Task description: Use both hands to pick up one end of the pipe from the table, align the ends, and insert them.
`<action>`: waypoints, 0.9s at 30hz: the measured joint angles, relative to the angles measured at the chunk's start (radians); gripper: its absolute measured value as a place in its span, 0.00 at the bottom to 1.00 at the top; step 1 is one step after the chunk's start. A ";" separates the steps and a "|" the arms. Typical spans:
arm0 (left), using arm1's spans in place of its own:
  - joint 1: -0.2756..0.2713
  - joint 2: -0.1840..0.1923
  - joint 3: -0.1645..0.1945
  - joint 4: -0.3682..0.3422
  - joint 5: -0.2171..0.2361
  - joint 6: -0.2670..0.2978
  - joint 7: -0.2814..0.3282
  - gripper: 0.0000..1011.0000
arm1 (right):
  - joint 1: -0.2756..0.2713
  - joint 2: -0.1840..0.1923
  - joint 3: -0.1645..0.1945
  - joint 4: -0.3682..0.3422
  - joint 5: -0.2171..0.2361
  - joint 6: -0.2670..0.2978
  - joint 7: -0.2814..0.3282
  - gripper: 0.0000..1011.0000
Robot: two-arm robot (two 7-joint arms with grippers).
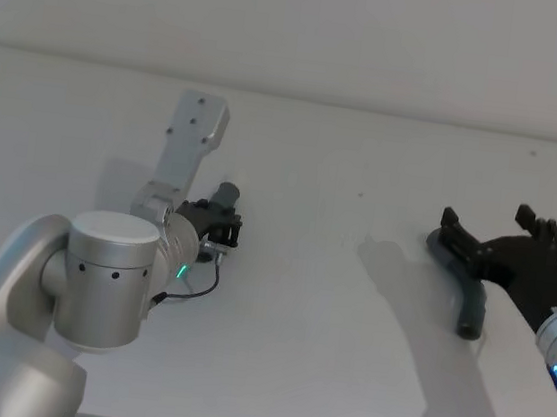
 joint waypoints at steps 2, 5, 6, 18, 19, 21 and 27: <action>0.000 0.000 0.000 0.000 0.000 0.000 0.000 0.34 | -0.010 -0.013 0.005 -0.014 0.008 0.029 -0.012 0.99; 0.000 0.000 0.000 0.000 0.000 0.000 0.000 0.34 | -0.026 -0.034 0.010 -0.029 0.017 0.062 -0.027 0.99; 0.000 0.000 0.000 0.000 0.000 0.000 0.000 0.34 | -0.028 -0.037 0.011 -0.032 0.019 0.069 -0.030 0.99; 0.000 0.000 0.000 0.000 0.000 0.000 0.000 0.34 | -0.039 -0.057 0.014 -0.034 0.030 0.141 -0.041 0.99; 0.000 0.000 0.000 0.000 0.000 0.000 0.000 0.34 | -0.038 -0.056 0.014 -0.031 0.029 0.143 -0.040 0.99; 0.000 0.000 0.000 0.000 0.000 0.000 0.000 0.34 | -0.032 -0.051 0.016 -0.020 0.027 0.153 -0.033 0.99; 0.000 0.000 0.000 0.000 0.000 0.000 0.000 0.34 | -0.018 -0.044 0.019 0.003 0.025 0.167 -0.018 0.99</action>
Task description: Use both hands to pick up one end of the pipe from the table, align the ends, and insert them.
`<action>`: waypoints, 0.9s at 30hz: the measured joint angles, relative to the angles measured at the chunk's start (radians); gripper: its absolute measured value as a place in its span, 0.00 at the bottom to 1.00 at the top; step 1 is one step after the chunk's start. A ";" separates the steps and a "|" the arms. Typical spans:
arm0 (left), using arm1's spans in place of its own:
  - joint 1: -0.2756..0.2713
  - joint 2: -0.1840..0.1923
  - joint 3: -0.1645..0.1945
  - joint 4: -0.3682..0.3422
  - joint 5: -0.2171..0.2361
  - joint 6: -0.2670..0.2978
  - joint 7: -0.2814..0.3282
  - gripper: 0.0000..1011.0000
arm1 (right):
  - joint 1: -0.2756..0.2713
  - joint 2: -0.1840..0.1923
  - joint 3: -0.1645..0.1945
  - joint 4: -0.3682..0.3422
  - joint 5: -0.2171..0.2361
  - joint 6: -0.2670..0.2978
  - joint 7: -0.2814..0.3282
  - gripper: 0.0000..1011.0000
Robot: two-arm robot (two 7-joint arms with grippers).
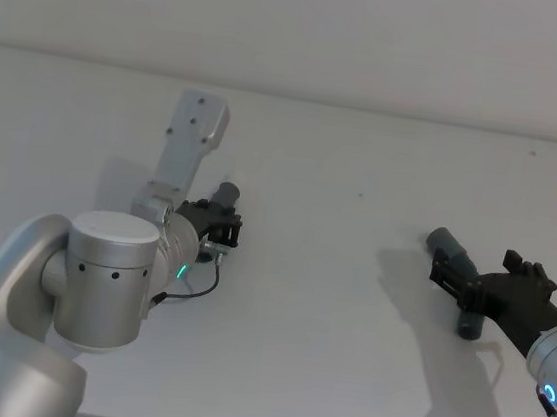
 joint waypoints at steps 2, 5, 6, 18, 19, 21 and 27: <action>0.000 0.000 0.000 0.000 0.000 0.000 0.000 0.34 | 0.006 0.002 0.002 0.008 0.000 0.005 0.005 0.99; 0.000 0.000 0.000 0.000 0.000 0.000 0.000 0.34 | 0.013 0.004 0.004 0.021 -0.001 0.011 0.013 0.99; 0.000 0.000 0.000 0.000 0.000 0.000 0.000 0.34 | 0.016 0.004 0.004 0.025 -0.001 0.013 0.014 0.99; 0.000 0.000 0.000 0.000 0.000 0.000 0.000 0.34 | 0.044 0.008 0.007 0.072 -0.004 0.030 0.041 0.99; 0.000 0.000 0.000 0.000 0.000 0.000 0.000 0.34 | 0.046 0.008 0.007 0.075 -0.004 0.031 0.042 0.99; 0.000 0.000 0.000 0.000 0.000 0.000 0.000 0.34 | 0.049 0.009 0.006 0.079 -0.005 0.033 0.046 0.99; 0.000 0.000 0.000 0.000 0.000 0.000 0.000 0.34 | 0.061 0.008 0.004 0.097 -0.007 0.044 0.057 0.99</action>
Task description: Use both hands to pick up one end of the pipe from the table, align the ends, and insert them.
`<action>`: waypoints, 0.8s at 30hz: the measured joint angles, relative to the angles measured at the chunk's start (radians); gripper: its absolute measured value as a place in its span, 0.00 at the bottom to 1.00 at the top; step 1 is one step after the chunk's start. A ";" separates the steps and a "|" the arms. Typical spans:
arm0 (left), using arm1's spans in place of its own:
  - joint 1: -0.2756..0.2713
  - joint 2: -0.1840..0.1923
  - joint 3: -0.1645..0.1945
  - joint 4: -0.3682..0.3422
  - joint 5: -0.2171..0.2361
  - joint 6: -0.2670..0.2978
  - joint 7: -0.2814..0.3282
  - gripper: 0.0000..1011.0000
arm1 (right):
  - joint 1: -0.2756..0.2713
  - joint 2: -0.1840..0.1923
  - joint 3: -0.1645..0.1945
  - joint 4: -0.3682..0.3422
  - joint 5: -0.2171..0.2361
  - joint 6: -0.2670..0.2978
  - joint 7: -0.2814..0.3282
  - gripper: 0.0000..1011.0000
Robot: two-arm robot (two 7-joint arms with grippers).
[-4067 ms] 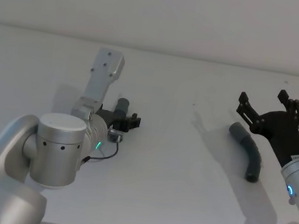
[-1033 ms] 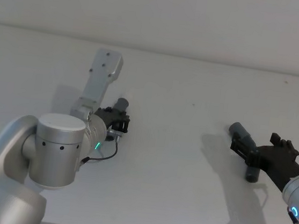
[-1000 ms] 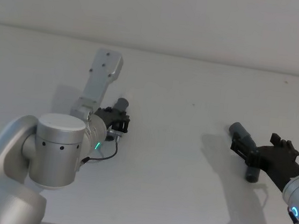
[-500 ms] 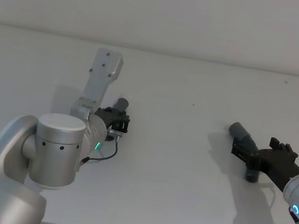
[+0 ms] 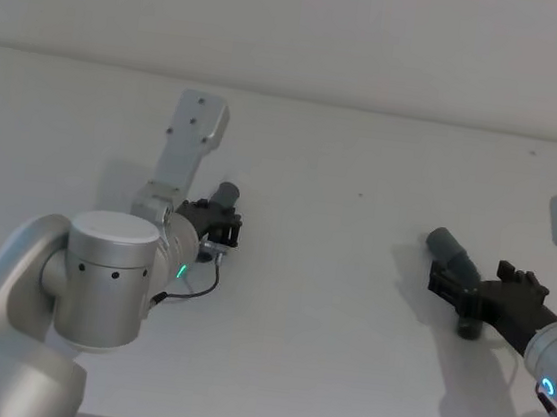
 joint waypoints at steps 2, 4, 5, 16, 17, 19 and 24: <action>0.000 0.000 0.000 0.000 0.000 0.000 0.000 0.34 | 0.002 0.000 -0.001 0.003 -0.001 0.003 0.003 0.99; 0.000 0.000 0.000 0.000 0.000 0.000 0.000 0.34 | 0.005 -0.001 -0.001 0.007 -0.001 0.005 0.005 0.99; 0.000 0.000 0.000 0.000 0.000 0.000 0.000 0.34 | 0.008 -0.001 -0.002 0.010 -0.002 0.007 0.006 0.99; 0.000 0.000 0.000 0.000 0.000 0.000 0.000 0.34 | 0.022 -0.004 -0.006 0.027 -0.010 0.018 0.020 0.99; 0.000 0.000 0.000 0.000 0.000 0.000 0.000 0.34 | 0.022 -0.004 -0.006 0.027 -0.011 0.019 0.020 0.99; 0.000 0.000 0.000 0.000 0.000 0.000 0.000 0.34 | 0.024 -0.005 -0.007 0.029 -0.013 0.022 0.022 0.99; 0.000 0.000 0.000 0.000 0.000 0.000 0.000 0.34 | 0.027 -0.007 -0.009 0.033 -0.016 0.026 0.027 0.99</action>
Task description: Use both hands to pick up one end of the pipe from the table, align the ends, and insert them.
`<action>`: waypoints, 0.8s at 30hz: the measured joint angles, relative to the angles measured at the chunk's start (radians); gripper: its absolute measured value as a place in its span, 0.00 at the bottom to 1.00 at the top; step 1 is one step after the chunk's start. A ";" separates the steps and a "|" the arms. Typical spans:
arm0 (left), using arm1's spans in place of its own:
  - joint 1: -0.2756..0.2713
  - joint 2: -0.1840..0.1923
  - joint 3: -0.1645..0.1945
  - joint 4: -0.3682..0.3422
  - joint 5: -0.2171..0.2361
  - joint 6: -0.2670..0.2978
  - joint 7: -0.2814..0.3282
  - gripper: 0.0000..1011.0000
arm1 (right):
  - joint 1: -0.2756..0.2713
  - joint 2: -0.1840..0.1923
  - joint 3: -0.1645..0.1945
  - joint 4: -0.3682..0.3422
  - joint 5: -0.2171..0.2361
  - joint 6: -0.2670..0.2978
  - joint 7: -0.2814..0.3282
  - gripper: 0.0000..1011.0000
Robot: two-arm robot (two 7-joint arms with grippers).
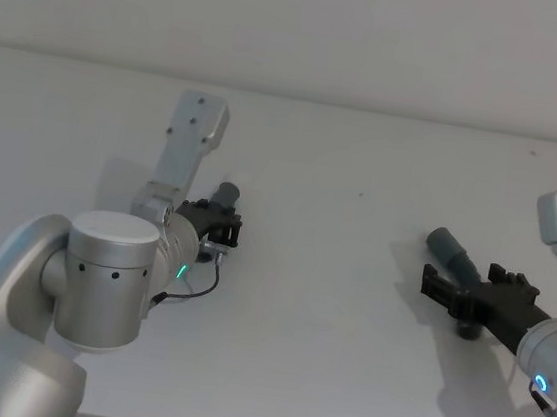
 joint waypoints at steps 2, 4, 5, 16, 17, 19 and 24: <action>0.000 0.000 0.000 0.000 0.000 0.000 0.000 0.34 | 0.001 -0.002 -0.001 0.002 -0.002 0.002 0.001 0.99; 0.000 0.000 0.000 0.000 0.000 0.000 0.000 0.34 | 0.001 -0.003 -0.002 0.002 -0.004 0.004 0.001 0.99; 0.000 0.000 0.000 0.000 0.000 0.000 0.000 0.34 | 0.001 -0.004 -0.003 0.003 -0.005 0.005 0.002 0.99; 0.000 0.000 0.000 0.000 0.000 0.000 0.000 0.34 | 0.002 -0.014 -0.009 0.008 -0.019 0.012 0.002 0.99; 0.000 0.000 0.000 0.000 0.000 0.000 0.000 0.34 | 0.002 -0.014 -0.009 0.008 -0.019 0.012 0.002 0.99; 0.000 0.000 0.000 0.000 0.000 0.000 0.000 0.34 | 0.003 -0.015 -0.010 0.009 -0.022 0.012 0.001 0.99; 0.000 0.000 0.000 0.000 0.000 0.000 0.000 0.34 | 0.003 -0.017 -0.011 0.010 -0.025 0.013 0.001 0.88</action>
